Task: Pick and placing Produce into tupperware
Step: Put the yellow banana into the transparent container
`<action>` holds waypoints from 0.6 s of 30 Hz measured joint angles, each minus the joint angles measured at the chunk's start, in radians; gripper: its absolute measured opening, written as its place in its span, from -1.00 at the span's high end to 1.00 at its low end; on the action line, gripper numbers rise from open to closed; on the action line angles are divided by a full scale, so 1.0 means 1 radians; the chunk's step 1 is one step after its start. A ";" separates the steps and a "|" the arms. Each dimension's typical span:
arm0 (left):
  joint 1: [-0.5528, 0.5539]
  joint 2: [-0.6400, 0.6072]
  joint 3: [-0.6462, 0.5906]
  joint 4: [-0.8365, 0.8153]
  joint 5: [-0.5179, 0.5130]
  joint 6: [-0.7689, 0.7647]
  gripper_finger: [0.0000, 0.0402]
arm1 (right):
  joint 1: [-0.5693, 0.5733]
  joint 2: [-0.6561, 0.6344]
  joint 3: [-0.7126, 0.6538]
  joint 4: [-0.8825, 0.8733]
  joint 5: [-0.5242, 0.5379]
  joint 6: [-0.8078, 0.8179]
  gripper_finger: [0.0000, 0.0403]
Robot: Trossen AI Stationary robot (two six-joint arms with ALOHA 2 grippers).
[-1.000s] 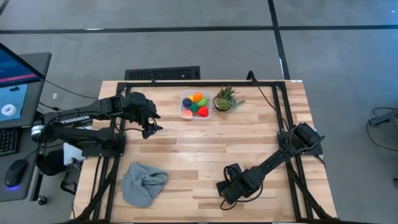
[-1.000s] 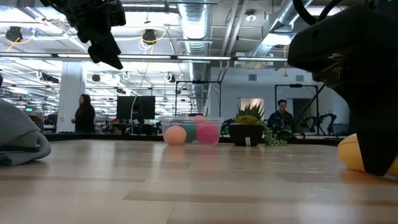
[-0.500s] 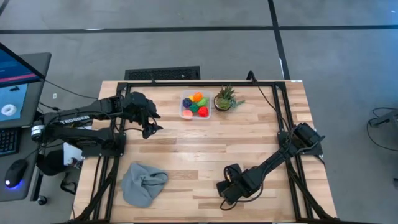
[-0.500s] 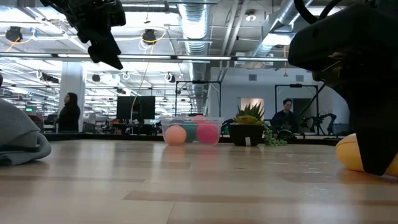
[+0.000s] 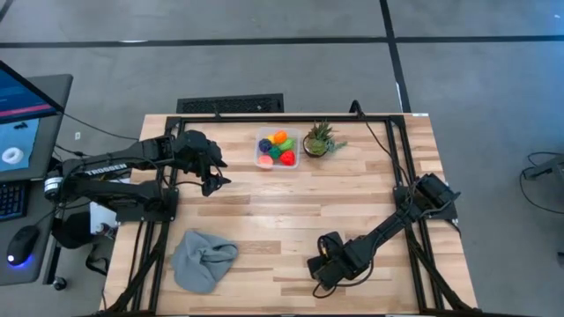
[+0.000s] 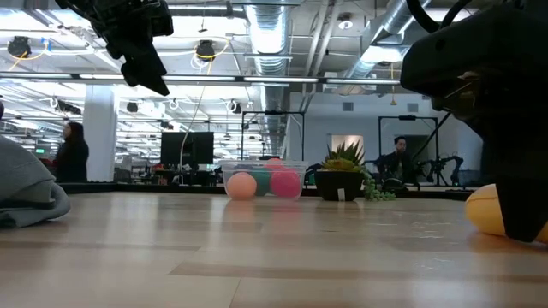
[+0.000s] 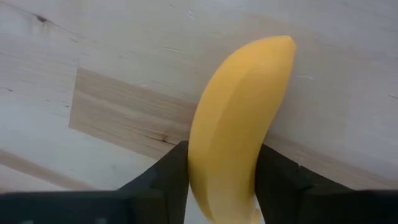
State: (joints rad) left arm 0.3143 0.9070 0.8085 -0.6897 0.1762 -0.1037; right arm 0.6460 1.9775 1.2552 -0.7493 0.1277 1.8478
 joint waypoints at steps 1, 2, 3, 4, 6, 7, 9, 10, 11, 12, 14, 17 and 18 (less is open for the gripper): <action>0.000 0.000 0.000 0.000 0.000 0.000 -0.42 | 0.000 -0.001 0.000 0.001 0.001 -0.002 0.09; 0.000 0.000 0.000 0.000 0.000 0.001 -0.42 | 0.000 -0.001 0.000 0.003 0.002 -0.009 0.04; 0.000 0.000 0.000 0.000 0.000 0.001 -0.42 | 0.000 -0.001 0.000 0.004 0.004 -0.013 0.00; 0.000 0.000 0.000 0.000 0.000 0.001 -0.42 | 0.000 -0.001 0.000 0.006 0.004 -0.015 -0.05; 0.000 0.000 0.000 0.000 0.000 0.001 -0.42 | 0.000 -0.001 0.000 0.010 0.005 -0.016 -0.12; 0.000 0.000 0.000 0.000 0.000 0.001 -0.42 | 0.000 -0.001 0.000 0.011 0.005 -0.016 -0.14; 0.000 0.000 0.000 0.000 0.000 0.002 -0.42 | 0.000 -0.002 0.000 0.012 0.007 -0.016 -0.16; 0.000 0.000 0.000 0.000 0.000 0.001 -0.42 | 0.000 -0.002 0.000 0.012 0.007 -0.016 -0.15; 0.000 0.000 0.000 0.000 0.000 0.002 -0.42 | 0.000 -0.002 0.000 0.012 0.007 -0.016 -0.15; 0.000 0.000 0.000 0.000 0.000 0.002 -0.42 | 0.000 -0.002 0.000 0.012 0.007 -0.016 -0.13; 0.000 0.000 0.000 0.000 0.000 0.002 -0.42 | 0.000 -0.002 0.000 0.010 0.007 -0.016 -0.11; 0.000 0.000 0.000 0.000 0.000 0.002 -0.42 | -0.001 -0.002 0.000 0.009 0.007 -0.016 -0.07; 0.000 0.000 0.000 0.000 0.000 0.002 -0.42 | -0.001 -0.002 0.000 0.008 0.007 -0.016 -0.05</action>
State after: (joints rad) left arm 0.3141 0.9070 0.8085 -0.6897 0.1761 -0.1020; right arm 0.6453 1.9759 1.2556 -0.7411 0.1345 1.8320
